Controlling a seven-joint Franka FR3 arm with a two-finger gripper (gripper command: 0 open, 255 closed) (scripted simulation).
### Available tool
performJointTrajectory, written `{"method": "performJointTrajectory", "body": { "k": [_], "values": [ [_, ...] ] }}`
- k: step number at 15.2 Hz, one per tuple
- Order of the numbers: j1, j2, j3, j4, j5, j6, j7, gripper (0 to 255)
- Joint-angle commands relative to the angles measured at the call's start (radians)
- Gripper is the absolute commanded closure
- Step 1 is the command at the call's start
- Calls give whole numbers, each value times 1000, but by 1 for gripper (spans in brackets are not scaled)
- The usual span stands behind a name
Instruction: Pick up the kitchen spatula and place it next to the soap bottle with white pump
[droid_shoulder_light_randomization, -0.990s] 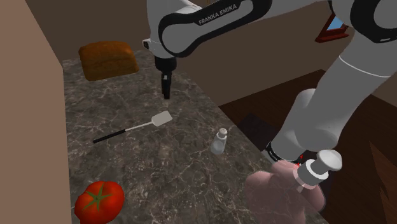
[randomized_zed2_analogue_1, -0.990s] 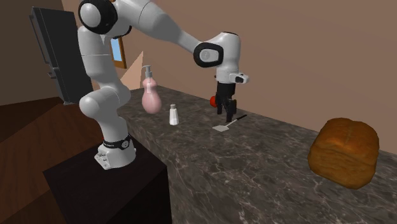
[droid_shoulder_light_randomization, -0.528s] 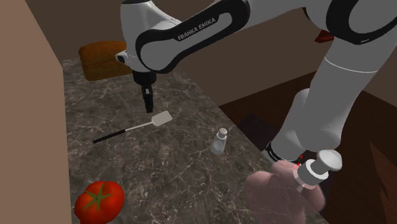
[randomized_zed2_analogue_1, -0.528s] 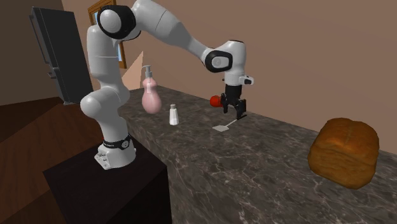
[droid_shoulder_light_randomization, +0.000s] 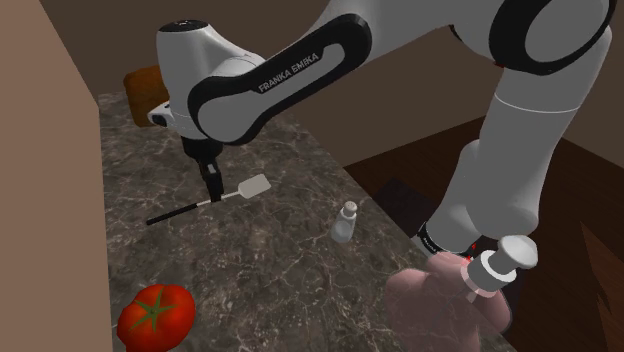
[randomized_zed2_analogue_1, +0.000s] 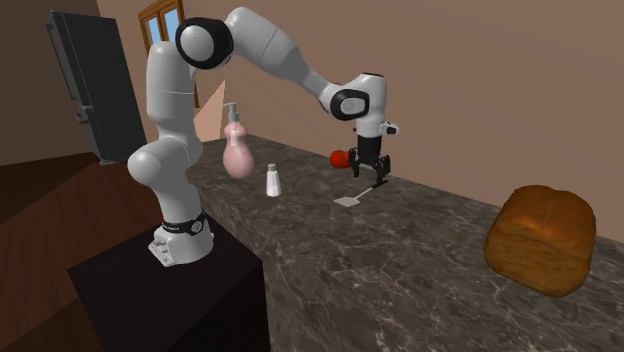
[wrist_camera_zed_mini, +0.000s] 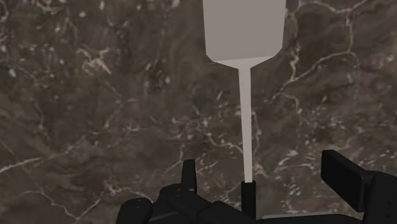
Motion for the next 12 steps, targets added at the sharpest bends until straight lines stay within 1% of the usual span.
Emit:
{"method": "performJointTrajectory", "body": {
  "k": [1, 5, 12],
  "values": [
    [5, 16, 2, -7, -5, 24, 4, 0],
    [9, 52, -1, -24, -15, 76, 11, 0],
    [9, 52, -1, -24, -15, 76, 11, 0]
  ]
}}
